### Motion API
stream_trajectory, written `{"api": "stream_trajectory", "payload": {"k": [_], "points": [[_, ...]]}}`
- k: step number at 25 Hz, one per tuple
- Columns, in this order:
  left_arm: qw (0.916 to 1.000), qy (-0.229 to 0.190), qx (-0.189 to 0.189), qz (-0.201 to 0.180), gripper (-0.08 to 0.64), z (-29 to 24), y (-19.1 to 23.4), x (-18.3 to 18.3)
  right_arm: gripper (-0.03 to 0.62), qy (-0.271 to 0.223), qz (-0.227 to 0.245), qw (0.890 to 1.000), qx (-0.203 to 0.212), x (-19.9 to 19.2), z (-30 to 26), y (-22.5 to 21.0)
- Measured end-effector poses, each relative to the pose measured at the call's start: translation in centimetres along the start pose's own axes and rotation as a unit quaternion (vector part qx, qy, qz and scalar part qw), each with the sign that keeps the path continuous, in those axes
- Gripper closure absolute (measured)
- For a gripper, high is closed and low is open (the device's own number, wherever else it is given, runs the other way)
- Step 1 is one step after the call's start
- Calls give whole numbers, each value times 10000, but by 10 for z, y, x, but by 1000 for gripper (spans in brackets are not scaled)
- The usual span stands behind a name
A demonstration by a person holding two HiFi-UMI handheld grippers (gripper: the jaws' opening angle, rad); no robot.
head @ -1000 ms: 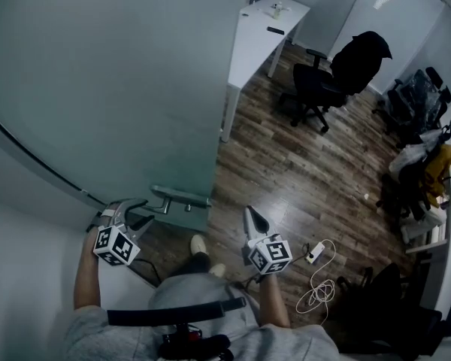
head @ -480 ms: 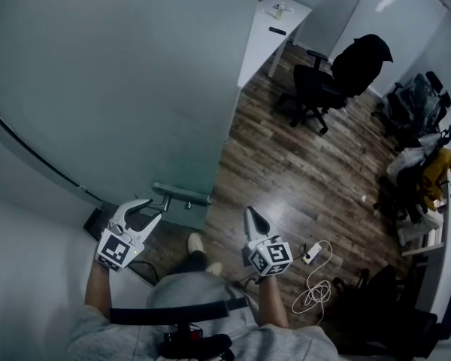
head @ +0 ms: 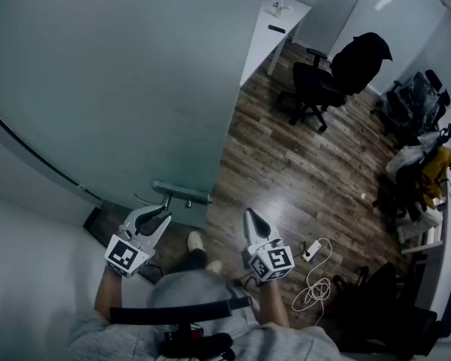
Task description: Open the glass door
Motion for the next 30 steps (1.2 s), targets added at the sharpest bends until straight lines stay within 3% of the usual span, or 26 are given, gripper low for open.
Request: {"api": "stream_trajectory", "payload": {"k": [3,6,16,30], "points": [[9990,-160,92,401,489,0,-4,7,591,0,128,9999,9,4,5,6],[9976,-364,176,565,515,0,-6,14,591,-16,195,9998,58,10,11,14],[9959,-490,249,722,554,7,-16,15,591,5,90,9999,109,12,26,25],[9951,-501,401,749,555,12,-18,10,591,49,182,9995,236,7,33,32]]}}
Point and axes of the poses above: the fingertips, and each gripper's own axes: z backward along the fingers, y to its left, x out of its top, the point moved 9 cm from there along z, backward along the fingers, and after that the axes turned 3 degrees about -z, right-handed, at the moved point
